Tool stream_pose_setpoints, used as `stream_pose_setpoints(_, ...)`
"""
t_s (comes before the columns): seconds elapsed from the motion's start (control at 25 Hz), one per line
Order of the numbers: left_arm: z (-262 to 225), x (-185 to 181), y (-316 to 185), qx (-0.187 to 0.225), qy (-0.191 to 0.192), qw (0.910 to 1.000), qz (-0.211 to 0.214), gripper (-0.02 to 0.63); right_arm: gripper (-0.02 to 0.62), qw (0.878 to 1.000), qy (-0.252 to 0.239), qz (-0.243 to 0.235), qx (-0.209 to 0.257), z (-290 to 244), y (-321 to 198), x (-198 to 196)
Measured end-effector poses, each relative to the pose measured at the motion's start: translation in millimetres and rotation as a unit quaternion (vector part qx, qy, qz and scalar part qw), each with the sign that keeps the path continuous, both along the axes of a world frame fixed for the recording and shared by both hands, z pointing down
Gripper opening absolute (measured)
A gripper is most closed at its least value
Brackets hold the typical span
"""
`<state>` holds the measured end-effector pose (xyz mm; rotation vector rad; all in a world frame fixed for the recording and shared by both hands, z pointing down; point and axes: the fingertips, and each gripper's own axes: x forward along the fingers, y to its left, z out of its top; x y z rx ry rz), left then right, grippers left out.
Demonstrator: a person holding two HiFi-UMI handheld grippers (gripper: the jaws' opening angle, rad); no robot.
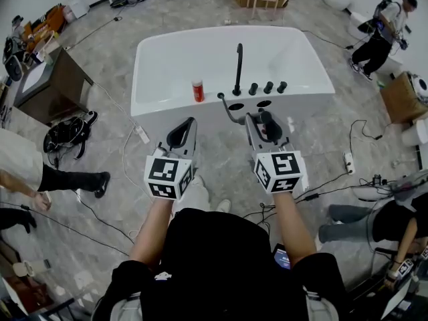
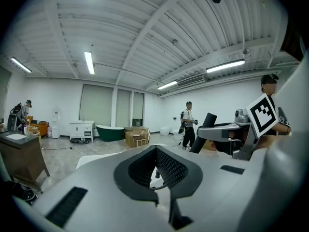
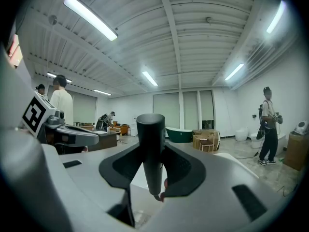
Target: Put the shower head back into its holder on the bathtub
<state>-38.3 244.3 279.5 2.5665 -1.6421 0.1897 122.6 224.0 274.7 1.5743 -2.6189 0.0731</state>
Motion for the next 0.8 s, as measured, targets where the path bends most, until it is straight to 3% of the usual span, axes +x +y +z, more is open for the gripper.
stream_pose_setpoints(0.8, 0, -10, -73, -0.010, 0.009, 0.9999, 0.006, 0.014, 0.137, 1.000, 0.004, -0.011, 0.006, -9, -72, -18)
